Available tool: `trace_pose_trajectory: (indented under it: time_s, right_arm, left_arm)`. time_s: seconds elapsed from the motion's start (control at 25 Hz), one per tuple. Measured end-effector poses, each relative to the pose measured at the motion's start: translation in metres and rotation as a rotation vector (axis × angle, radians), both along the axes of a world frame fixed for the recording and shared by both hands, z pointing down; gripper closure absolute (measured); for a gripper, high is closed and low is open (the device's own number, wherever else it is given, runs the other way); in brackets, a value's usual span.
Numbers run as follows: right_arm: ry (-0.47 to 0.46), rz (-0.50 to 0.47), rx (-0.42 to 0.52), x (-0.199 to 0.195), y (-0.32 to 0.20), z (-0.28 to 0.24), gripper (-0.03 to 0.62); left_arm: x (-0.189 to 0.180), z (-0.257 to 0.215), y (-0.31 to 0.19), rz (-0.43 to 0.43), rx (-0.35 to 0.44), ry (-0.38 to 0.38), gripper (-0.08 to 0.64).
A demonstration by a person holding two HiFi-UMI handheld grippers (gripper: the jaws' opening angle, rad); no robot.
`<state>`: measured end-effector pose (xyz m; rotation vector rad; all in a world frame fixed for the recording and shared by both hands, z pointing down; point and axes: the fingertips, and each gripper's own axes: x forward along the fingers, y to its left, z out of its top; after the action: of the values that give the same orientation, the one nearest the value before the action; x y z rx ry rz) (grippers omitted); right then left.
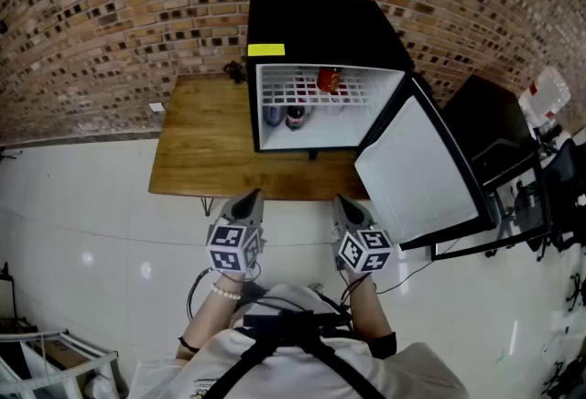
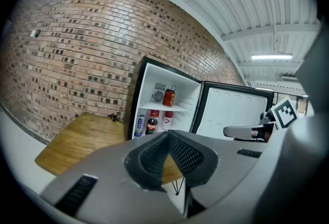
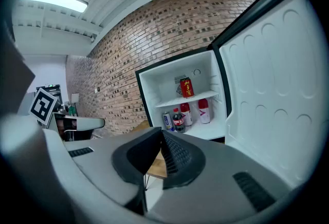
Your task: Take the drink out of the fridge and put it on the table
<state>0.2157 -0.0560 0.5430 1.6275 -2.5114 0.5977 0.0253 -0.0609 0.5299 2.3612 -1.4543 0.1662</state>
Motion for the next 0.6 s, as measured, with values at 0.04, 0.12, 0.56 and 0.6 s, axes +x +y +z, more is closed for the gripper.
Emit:
trace_pose_trajectory:
  time_s: [0.04, 0.12, 0.56, 0.6]
  right_arm:
    - [0.001, 0.001, 0.006, -0.002, -0.002, -0.002, 0.569]
    - [0.004, 0.004, 0.016, -0.006, -0.006, -0.004, 0.568]
    - [0.042, 0.103, 0.045, -0.037, -0.026, -0.009, 0.515]
    - [0.05, 0.111, 0.047, -0.042, -0.029, -0.009, 0.515]
  left_arm:
    - [-0.002, -0.001, -0.002, 0.004, 0.001, -0.001, 0.56]
    - [-0.007, -0.002, -0.006, 0.012, 0.003, -0.003, 0.56]
    - [-0.044, 0.0, -0.024, 0.118, 0.002, -0.028, 0.56]
    - [-0.049, 0.001, -0.024, 0.127, 0.002, -0.031, 0.56]
